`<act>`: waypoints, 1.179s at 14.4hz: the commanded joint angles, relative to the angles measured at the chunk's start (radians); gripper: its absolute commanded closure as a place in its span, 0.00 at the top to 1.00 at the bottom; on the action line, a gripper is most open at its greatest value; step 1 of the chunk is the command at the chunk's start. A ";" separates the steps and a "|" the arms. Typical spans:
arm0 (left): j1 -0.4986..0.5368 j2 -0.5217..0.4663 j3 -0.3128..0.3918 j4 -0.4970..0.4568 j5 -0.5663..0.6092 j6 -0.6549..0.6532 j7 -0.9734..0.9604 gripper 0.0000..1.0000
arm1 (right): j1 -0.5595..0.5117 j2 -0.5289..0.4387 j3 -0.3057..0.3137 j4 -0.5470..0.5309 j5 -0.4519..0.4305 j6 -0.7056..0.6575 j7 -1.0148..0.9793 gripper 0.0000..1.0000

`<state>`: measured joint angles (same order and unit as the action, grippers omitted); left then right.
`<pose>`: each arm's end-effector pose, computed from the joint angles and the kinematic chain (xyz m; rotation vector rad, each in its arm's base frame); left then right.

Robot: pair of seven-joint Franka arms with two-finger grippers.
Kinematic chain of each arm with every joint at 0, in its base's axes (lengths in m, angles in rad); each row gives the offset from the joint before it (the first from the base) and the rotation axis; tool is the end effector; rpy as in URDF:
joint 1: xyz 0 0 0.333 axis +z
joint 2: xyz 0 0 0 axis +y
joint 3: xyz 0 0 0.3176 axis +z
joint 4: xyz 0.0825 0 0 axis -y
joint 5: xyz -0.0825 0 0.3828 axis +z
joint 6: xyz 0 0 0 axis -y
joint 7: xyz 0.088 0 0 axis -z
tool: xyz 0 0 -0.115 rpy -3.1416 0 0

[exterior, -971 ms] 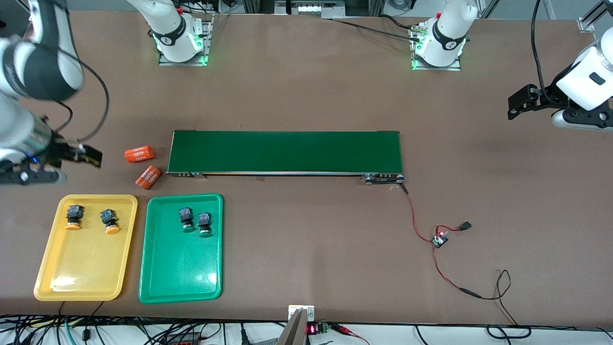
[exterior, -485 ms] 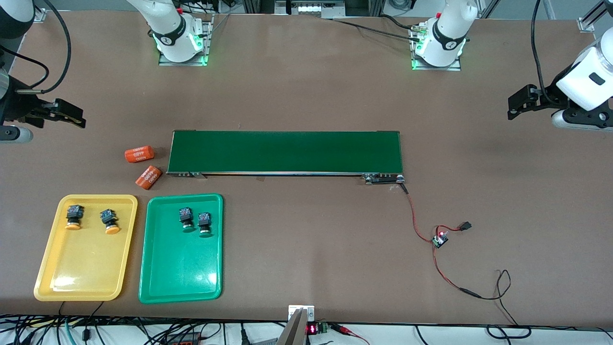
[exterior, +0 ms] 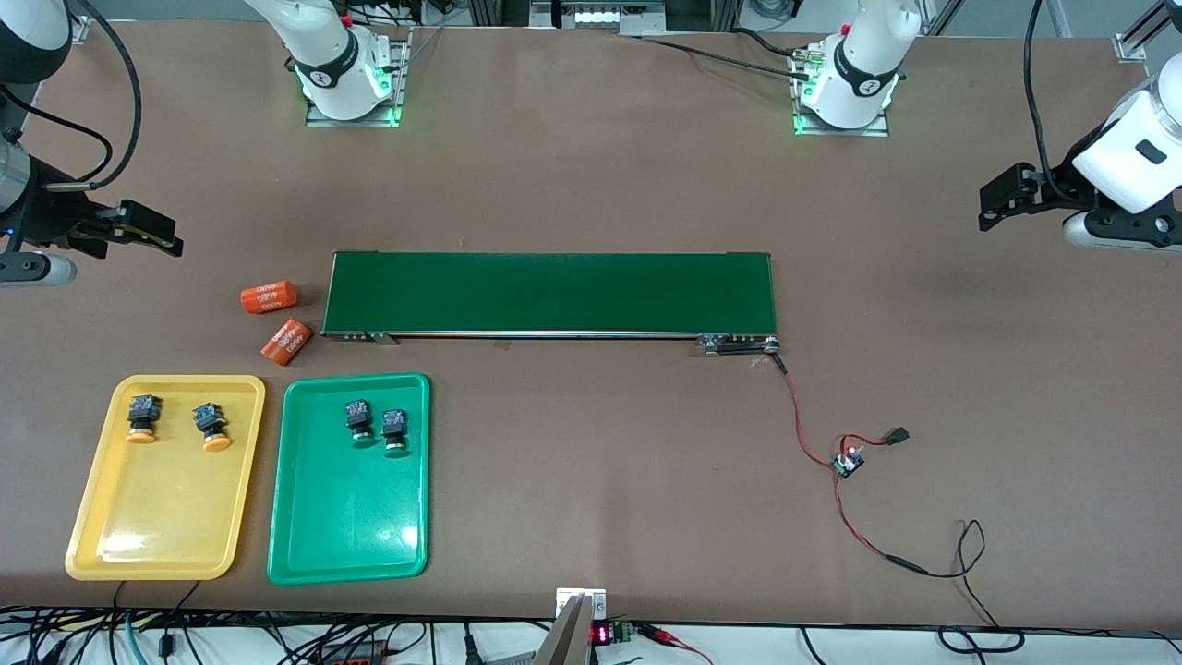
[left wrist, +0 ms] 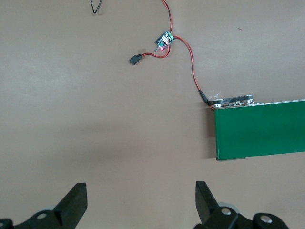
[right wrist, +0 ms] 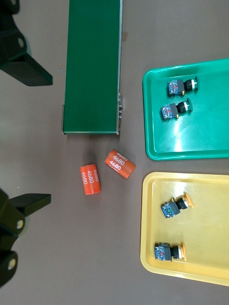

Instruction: Sort buttons by color to trays

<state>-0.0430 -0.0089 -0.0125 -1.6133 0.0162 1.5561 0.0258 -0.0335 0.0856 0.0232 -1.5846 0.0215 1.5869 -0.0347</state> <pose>0.5466 -0.0285 0.6018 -3.1211 0.1272 0.0751 0.5766 -0.0040 0.5646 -3.1134 -0.0360 0.1289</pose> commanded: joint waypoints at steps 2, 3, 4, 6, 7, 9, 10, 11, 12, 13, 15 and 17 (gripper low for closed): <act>0.002 0.007 0.002 0.024 -0.013 -0.022 0.019 1.00 | 0.004 -0.004 0.000 0.006 0.005 -0.034 0.013 1.00; 0.002 0.006 0.002 0.024 -0.013 -0.022 0.019 1.00 | 0.006 -0.004 0.000 0.009 -0.006 -0.038 0.036 1.00; 0.003 0.006 0.002 0.023 -0.013 -0.022 0.019 1.00 | 0.006 -0.004 0.001 0.009 -0.020 -0.038 0.074 1.00; 0.003 0.006 0.002 0.024 -0.013 -0.022 0.019 1.00 | 0.004 -0.003 0.001 0.009 -0.021 -0.036 0.085 1.00; 0.003 0.006 0.002 0.024 -0.013 -0.022 0.019 1.00 | 0.004 -0.001 0.001 0.009 -0.021 -0.038 0.087 1.00; 0.003 0.006 0.002 0.023 -0.013 -0.022 0.019 1.00 | 0.004 -0.001 0.001 0.009 -0.021 -0.038 0.087 1.00; 0.003 0.006 0.002 0.024 -0.013 -0.022 0.019 1.00 | 0.004 -0.001 0.001 0.008 -0.021 -0.038 0.087 1.00; 0.003 0.007 0.002 0.024 -0.013 -0.022 0.019 1.00 | 0.004 -0.001 0.001 0.008 -0.021 -0.038 0.087 1.00; 0.003 0.006 0.002 0.023 -0.013 -0.022 0.019 1.00 | 0.003 -0.001 0.001 0.008 -0.021 -0.038 0.087 1.00; 0.003 0.006 0.002 0.024 -0.013 -0.022 0.019 1.00 | 0.000 -0.003 -0.002 0.008 -0.021 -0.038 0.088 1.00; 0.003 0.006 0.002 0.024 -0.013 -0.022 0.019 1.00 | -0.014 -0.007 -0.015 0.009 -0.020 -0.039 0.072 1.00; 0.003 0.006 0.002 0.024 -0.013 -0.022 0.019 1.00 | -0.025 -0.012 -0.026 0.009 -0.020 -0.068 0.072 1.00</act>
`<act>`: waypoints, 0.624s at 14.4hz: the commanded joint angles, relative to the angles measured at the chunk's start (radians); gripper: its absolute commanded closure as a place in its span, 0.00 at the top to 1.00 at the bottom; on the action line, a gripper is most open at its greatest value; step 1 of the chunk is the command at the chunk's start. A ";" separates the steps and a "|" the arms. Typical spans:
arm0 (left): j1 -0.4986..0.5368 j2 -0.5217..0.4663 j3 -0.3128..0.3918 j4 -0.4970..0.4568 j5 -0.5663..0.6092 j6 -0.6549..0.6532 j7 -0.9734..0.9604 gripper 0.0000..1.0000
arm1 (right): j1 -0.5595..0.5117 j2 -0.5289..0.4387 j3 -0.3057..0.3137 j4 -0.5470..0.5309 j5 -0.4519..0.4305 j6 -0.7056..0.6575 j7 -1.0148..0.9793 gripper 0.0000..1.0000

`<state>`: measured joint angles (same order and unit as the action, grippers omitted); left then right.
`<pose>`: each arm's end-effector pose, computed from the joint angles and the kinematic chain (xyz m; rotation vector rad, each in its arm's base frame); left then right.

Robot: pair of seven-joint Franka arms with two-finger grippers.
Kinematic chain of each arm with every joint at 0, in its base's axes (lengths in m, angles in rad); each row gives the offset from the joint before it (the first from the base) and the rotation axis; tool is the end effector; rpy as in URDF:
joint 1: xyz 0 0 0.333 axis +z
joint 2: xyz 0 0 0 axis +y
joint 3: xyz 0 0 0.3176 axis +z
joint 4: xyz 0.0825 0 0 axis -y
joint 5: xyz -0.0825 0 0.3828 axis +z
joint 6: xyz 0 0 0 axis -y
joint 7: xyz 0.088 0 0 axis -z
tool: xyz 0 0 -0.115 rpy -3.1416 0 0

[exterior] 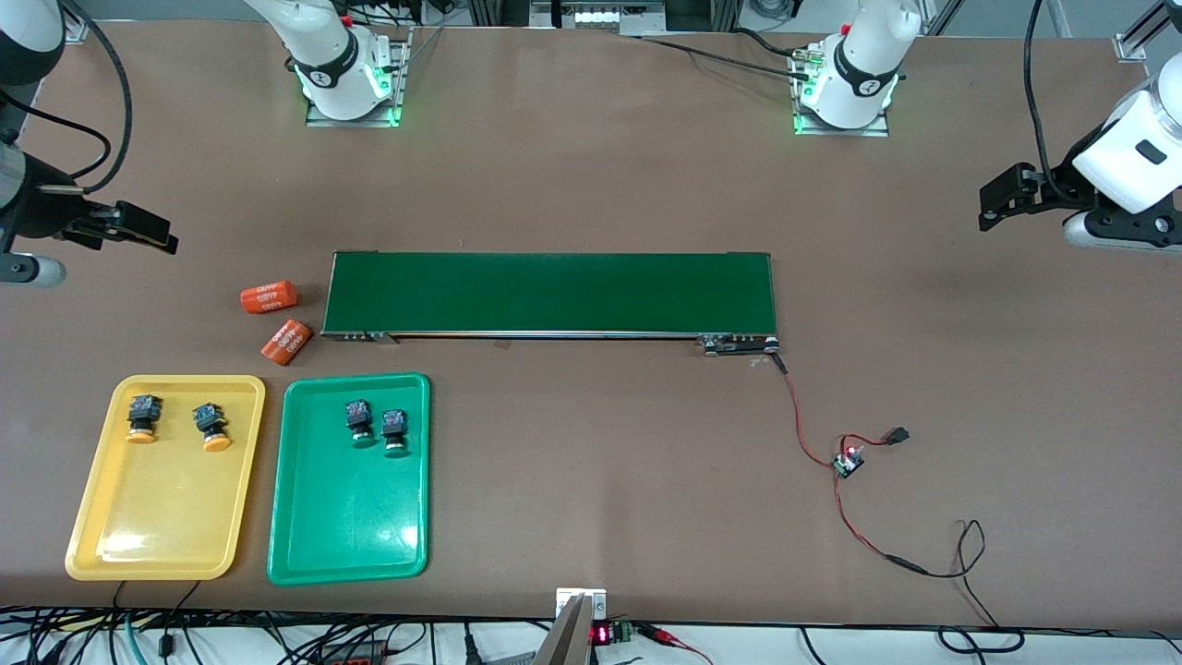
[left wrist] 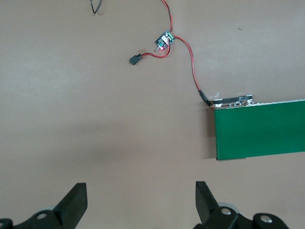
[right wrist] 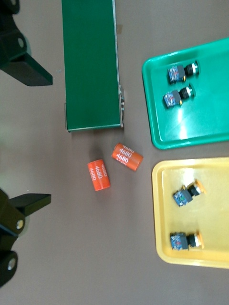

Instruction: Sort buttons by color to trays

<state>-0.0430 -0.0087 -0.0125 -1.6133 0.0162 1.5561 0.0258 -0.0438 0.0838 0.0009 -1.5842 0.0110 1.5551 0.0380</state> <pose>0.5467 -0.0285 0.6017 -3.1211 0.1272 0.0754 0.5718 -0.0233 0.5634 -3.1227 0.1271 0.1766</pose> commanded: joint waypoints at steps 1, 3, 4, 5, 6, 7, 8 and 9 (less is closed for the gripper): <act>0.003 0.007 0.002 0.024 -0.013 -0.022 0.019 1.00 | -0.014 -0.010 -0.005 0.009 -0.008 -0.038 0.000 1.00; 0.003 0.007 0.002 0.024 -0.013 -0.022 0.019 1.00 | -0.011 -0.009 -0.004 0.009 -0.003 -0.032 0.003 1.00; 0.003 0.006 0.002 0.024 -0.013 -0.022 0.019 1.00 | -0.011 -0.009 -0.004 0.009 -0.002 -0.032 0.005 1.00; 0.003 0.006 0.002 0.024 -0.013 -0.022 0.019 1.00 | -0.011 -0.010 -0.002 0.009 -0.002 -0.032 0.005 1.00; 0.003 0.006 0.002 0.024 -0.013 -0.022 0.019 1.00 | -0.008 -0.010 -0.002 0.009 -0.002 -0.033 0.007 1.00; 0.003 0.006 0.002 0.024 -0.013 -0.022 0.019 1.00 | -0.008 -0.009 -0.001 0.009 -0.002 -0.033 0.007 1.00; 0.003 0.006 0.002 0.023 -0.013 -0.022 0.019 1.00 | -0.008 -0.010 -0.001 0.009 -0.002 -0.033 0.008 1.00; 0.003 0.006 0.002 0.023 -0.013 -0.022 0.019 1.00 | -0.008 -0.010 -0.001 0.009 -0.003 -0.035 0.007 1.00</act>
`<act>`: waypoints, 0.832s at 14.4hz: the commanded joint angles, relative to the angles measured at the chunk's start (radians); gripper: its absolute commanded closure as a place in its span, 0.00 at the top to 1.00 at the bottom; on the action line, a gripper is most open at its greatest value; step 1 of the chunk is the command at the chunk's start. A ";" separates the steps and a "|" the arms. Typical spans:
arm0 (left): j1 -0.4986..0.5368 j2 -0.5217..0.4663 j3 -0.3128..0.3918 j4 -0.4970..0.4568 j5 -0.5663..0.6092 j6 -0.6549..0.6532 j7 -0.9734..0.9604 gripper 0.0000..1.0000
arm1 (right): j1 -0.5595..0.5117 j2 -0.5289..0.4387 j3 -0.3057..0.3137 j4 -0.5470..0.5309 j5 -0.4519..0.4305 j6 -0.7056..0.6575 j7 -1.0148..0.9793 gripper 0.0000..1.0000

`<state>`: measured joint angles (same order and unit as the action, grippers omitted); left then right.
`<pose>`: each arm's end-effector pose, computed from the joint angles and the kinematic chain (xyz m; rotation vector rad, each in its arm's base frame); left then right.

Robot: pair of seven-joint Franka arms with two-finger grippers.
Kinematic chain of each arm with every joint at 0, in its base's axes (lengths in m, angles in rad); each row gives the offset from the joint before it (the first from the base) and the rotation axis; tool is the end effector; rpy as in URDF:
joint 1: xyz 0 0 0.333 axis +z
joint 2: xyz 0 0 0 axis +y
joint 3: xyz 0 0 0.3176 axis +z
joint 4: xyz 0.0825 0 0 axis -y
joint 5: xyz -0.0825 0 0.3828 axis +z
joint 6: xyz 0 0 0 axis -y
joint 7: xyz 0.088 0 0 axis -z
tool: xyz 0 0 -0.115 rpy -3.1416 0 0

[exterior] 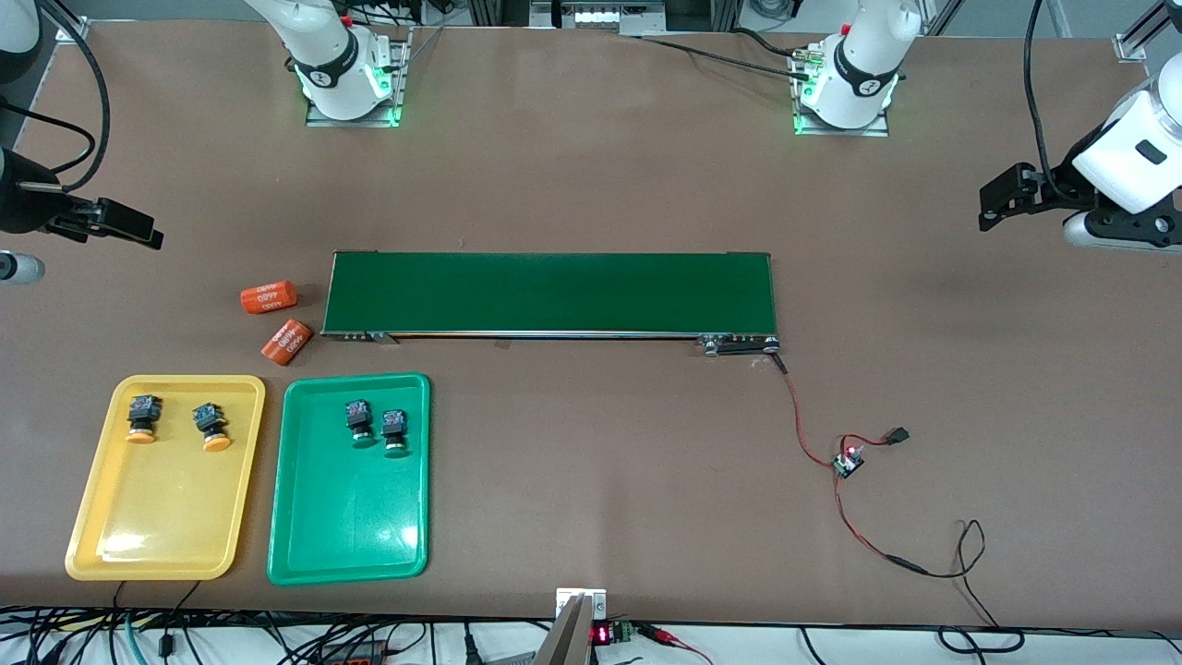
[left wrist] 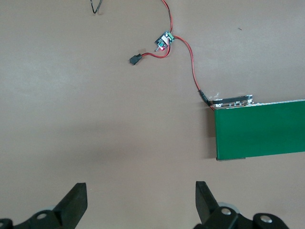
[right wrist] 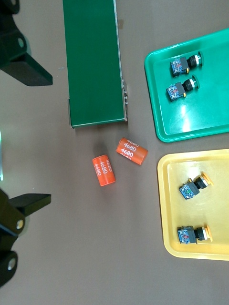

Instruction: Sort buttons by color to trays

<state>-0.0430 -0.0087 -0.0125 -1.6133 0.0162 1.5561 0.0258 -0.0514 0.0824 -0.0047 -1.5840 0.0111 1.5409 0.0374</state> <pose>0.5467 -0.0285 0.6017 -3.1211 0.1272 0.0754 0.5694 -0.0306 0.5632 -3.1201 0.1466 0.1961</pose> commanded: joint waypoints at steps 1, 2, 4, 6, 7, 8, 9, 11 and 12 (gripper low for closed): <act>0.003 0.006 0.002 0.024 -0.013 -0.022 0.019 1.00 | -0.001 -0.007 0.005 0.009 -0.005 -0.021 0.007 1.00; 0.003 0.007 0.002 0.023 -0.013 -0.022 0.019 1.00 | -0.001 -0.009 0.005 0.009 -0.005 -0.019 0.007 1.00; 0.003 0.006 0.002 0.024 -0.013 -0.022 0.019 1.00 | -0.001 -0.009 0.005 0.009 -0.003 -0.018 0.007 1.00; 0.003 0.006 0.002 0.023 -0.013 -0.022 0.019 1.00 | -0.001 -0.010 0.006 0.010 -0.002 -0.027 0.004 1.00; 0.003 0.006 0.002 0.023 -0.013 -0.022 0.019 1.00 | -0.001 -0.018 0.006 0.010 -0.003 -0.042 0.001 1.00; 0.003 0.006 0.002 0.023 -0.013 -0.024 0.019 1.00 | -0.001 -0.038 0.006 0.010 0.000 -0.073 0.003 1.00; 0.002 0.006 0.002 0.023 -0.013 -0.024 0.019 1.00 | -0.001 -0.039 0.005 0.012 0.000 -0.088 0.003 1.00; 0.003 0.006 0.002 0.023 -0.013 -0.024 0.019 1.00 | -0.001 -0.044 0.006 0.012 0.001 -0.090 0.003 1.00; 0.003 0.006 0.002 0.023 -0.013 -0.022 0.019 1.00 | -0.001 -0.043 0.006 0.012 0.003 -0.082 0.004 1.00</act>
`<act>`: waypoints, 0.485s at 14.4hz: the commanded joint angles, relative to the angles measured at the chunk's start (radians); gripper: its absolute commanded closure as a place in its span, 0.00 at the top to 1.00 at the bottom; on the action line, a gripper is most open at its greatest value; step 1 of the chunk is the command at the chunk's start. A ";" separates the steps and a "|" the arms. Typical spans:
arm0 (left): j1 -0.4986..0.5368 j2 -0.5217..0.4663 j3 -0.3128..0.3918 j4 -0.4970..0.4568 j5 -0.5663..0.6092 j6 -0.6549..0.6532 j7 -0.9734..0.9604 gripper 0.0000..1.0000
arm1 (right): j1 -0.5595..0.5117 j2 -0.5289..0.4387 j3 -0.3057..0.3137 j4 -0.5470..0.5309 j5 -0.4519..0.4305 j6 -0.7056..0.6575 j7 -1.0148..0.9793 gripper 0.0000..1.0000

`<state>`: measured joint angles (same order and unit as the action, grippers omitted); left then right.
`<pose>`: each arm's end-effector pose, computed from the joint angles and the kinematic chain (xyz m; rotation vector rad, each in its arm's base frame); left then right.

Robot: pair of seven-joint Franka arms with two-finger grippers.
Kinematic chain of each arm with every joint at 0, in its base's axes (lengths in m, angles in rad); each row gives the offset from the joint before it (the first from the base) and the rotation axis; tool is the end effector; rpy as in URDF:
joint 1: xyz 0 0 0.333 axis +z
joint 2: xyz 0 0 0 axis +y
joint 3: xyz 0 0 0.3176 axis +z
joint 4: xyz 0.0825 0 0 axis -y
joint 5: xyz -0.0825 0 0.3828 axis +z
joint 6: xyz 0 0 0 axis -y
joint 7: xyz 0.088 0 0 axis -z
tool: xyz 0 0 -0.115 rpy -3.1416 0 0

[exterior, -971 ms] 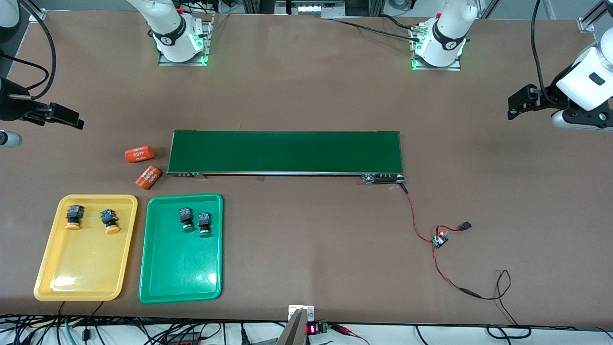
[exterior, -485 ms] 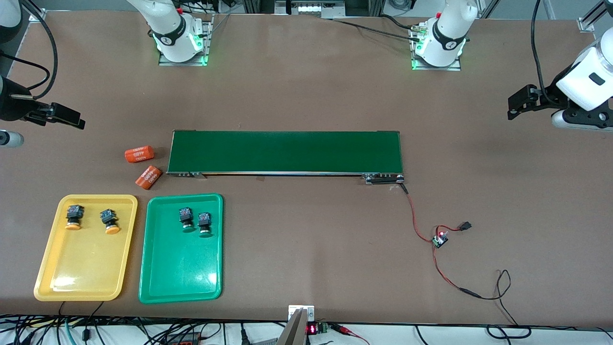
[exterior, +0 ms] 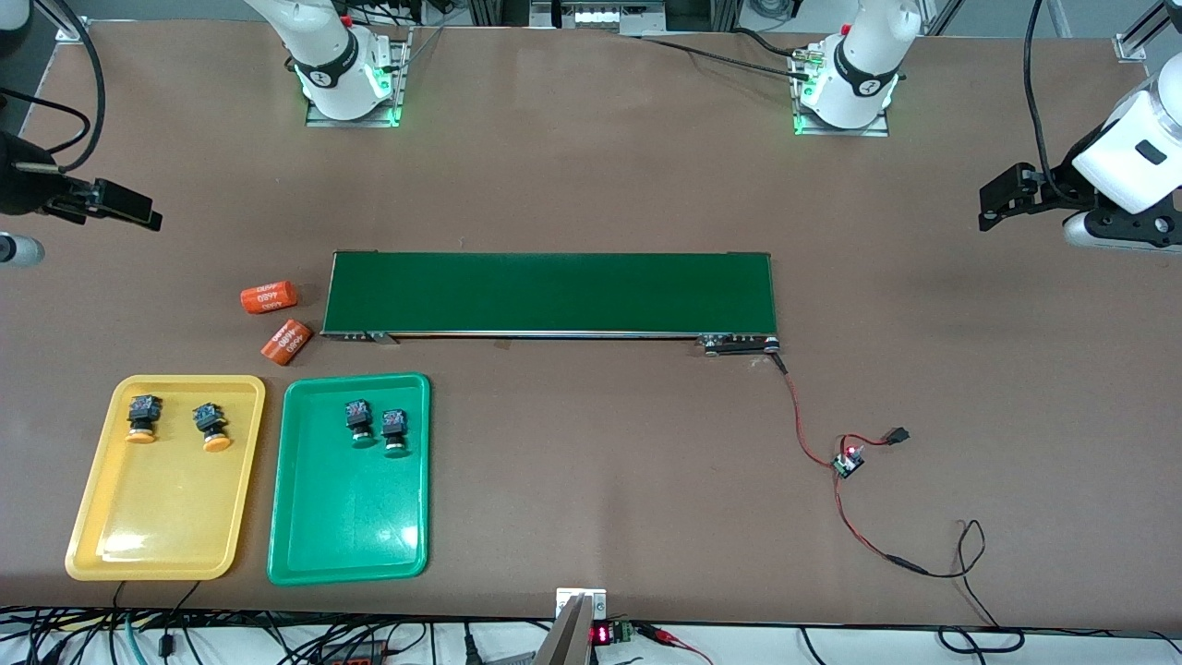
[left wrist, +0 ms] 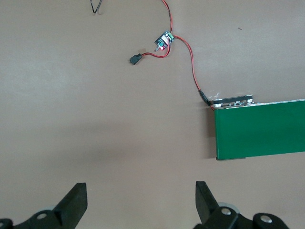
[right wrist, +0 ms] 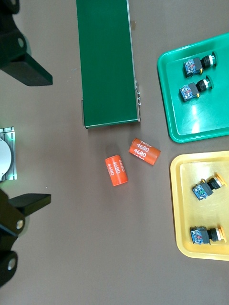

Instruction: Sort buttons by color to trays

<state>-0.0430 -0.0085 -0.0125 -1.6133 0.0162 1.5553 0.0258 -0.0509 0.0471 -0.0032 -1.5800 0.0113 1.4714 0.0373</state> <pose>0.5466 -0.0285 0.6015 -3.1210 0.1272 0.0769 0.5526 -0.0285 0.5799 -3.1164 0.1422 0.2432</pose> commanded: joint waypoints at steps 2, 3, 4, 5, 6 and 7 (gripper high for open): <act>0.002 0.007 0.002 0.024 -0.013 -0.023 0.019 1.00 | -0.001 -0.007 0.006 0.008 0.003 -0.011 0.009 1.00; 0.002 0.005 0.002 0.024 -0.013 -0.023 0.019 1.00 | -0.001 -0.007 0.006 0.008 0.003 -0.013 0.009 1.00; 0.002 0.005 0.002 0.024 -0.013 -0.021 0.019 1.00 | -0.001 -0.007 0.005 0.011 0.003 -0.013 0.009 1.00; 0.003 0.007 0.002 0.024 -0.013 -0.023 0.019 1.00 | -0.001 -0.007 0.005 0.011 0.003 -0.011 0.007 1.00; 0.003 0.005 0.002 0.024 -0.013 -0.023 0.019 1.00 | -0.001 -0.007 0.003 0.011 0.003 -0.011 0.007 1.00; 0.003 0.005 0.002 0.023 -0.013 -0.023 0.019 1.00 | -0.003 -0.007 0.003 0.008 0.004 -0.008 0.007 1.00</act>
<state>-0.0430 -0.0085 -0.0125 -1.6133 0.0162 1.5546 0.0258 -0.0509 0.0425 -0.0019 -1.5800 0.0115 1.4716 0.0374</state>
